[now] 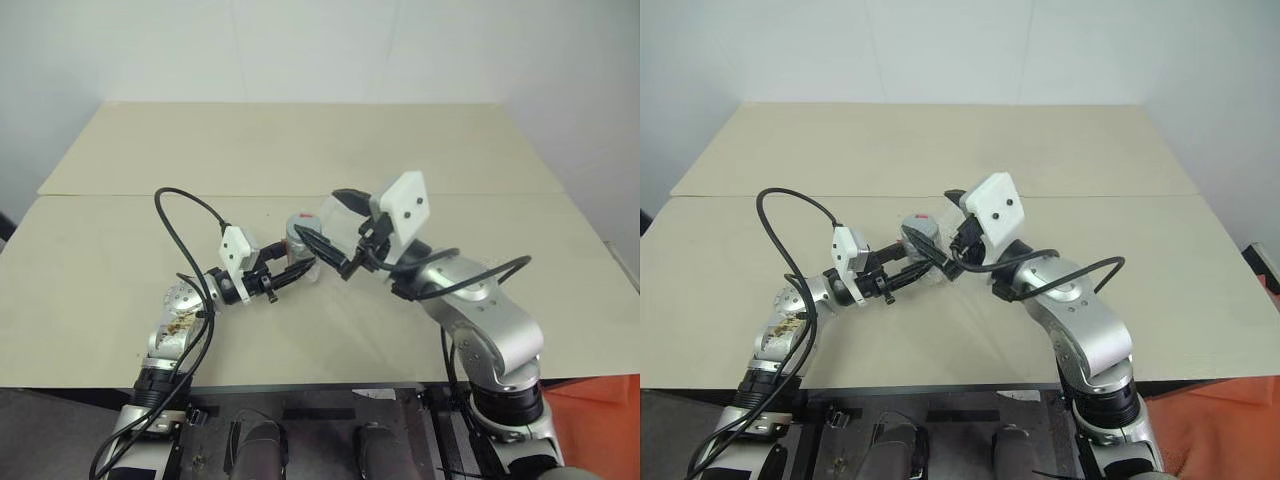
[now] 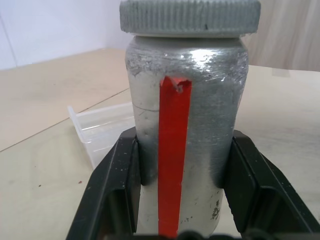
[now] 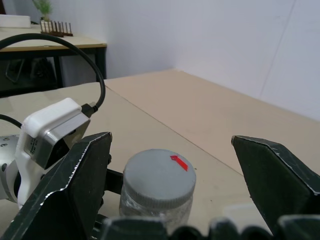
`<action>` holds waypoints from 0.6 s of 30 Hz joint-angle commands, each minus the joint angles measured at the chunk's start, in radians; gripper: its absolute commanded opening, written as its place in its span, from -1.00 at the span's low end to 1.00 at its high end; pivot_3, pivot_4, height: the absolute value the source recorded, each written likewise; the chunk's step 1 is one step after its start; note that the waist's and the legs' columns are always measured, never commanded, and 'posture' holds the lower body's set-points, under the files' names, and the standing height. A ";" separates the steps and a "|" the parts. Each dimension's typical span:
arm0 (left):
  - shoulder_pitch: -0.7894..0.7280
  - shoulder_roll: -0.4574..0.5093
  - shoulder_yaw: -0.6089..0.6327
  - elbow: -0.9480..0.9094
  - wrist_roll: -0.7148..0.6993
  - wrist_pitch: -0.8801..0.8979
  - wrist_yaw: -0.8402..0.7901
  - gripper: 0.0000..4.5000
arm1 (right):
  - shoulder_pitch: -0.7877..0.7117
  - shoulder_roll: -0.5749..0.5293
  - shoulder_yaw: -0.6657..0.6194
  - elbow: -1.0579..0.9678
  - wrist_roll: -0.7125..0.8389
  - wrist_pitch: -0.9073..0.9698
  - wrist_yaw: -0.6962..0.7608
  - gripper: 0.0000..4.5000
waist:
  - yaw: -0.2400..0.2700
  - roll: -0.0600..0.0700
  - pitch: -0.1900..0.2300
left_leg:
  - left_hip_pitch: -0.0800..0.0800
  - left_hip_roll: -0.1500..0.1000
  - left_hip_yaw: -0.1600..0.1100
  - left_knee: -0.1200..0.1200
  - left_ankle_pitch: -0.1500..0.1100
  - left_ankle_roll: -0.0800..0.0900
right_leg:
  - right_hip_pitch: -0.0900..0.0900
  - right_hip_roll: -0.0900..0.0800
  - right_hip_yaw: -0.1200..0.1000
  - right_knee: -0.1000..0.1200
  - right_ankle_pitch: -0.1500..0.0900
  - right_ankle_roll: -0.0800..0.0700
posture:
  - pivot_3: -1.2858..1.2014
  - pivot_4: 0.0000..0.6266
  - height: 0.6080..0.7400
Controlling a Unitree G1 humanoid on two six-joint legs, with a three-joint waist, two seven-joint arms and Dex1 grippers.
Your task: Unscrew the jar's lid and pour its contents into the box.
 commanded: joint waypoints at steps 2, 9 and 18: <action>-0.007 -0.002 -0.002 -0.048 0.004 -0.029 0.000 -0.14 | -0.076 0.041 0.085 0.102 -0.095 -0.084 -0.035 0.99 | -0.002 0.000 0.000 | 0.000 0.000 0.000 0.000 0.000 0.000 | 0.000 0.000 0.000 0.001 0.000 0.000 | 0.03 -0.52 1.00; 0.000 -0.007 -0.002 -0.061 0.008 -0.023 0.007 -0.14 | -0.114 0.109 0.103 0.226 -0.155 -0.162 -0.055 0.99 | 0.001 0.000 0.000 | 0.000 0.000 0.000 0.000 0.000 0.000 | -0.001 0.000 0.000 0.000 0.000 0.000 | 0.03 -0.52 1.00; 0.000 -0.009 0.007 -0.051 0.004 -0.022 0.019 -0.14 | -0.076 0.113 0.076 0.201 -0.150 -0.151 -0.045 0.99 | 0.000 0.000 0.000 | 0.000 0.000 0.000 0.000 0.000 0.000 | -0.001 0.000 0.000 0.001 0.000 0.000 | 0.03 -0.52 1.00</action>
